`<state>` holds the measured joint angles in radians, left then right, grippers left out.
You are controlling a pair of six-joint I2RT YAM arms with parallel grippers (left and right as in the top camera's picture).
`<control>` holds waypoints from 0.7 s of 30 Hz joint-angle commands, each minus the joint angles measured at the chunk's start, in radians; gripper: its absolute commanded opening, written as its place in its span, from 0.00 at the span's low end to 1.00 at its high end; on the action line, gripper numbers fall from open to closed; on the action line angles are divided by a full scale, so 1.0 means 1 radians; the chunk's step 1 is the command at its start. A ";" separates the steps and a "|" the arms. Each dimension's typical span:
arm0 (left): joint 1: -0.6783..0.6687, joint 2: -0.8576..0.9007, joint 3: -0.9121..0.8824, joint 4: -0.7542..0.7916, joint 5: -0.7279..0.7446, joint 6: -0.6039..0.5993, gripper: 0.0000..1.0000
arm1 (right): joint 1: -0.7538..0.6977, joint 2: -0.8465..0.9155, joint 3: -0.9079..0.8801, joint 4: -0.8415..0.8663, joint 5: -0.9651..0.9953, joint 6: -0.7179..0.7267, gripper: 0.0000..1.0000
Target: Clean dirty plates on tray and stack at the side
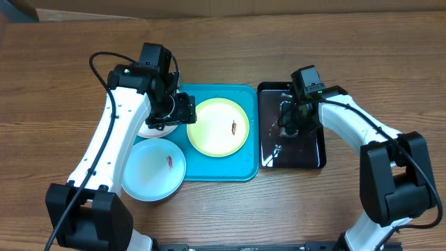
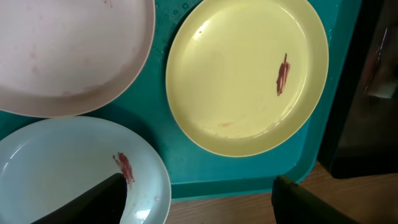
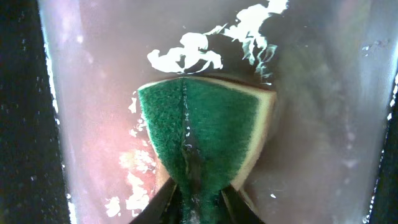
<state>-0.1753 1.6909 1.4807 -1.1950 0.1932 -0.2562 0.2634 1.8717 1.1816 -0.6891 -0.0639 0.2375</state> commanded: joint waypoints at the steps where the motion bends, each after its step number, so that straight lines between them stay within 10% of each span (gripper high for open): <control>1: -0.004 0.006 -0.009 0.016 -0.021 -0.014 0.75 | 0.005 -0.007 -0.003 0.005 0.000 0.002 0.10; 21: -0.015 0.006 -0.279 0.322 -0.019 -0.127 0.59 | 0.005 -0.009 0.238 -0.320 0.000 -0.002 0.04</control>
<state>-0.1772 1.6909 1.2316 -0.8936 0.1818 -0.3511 0.2634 1.8732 1.4117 -1.0073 -0.0635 0.2352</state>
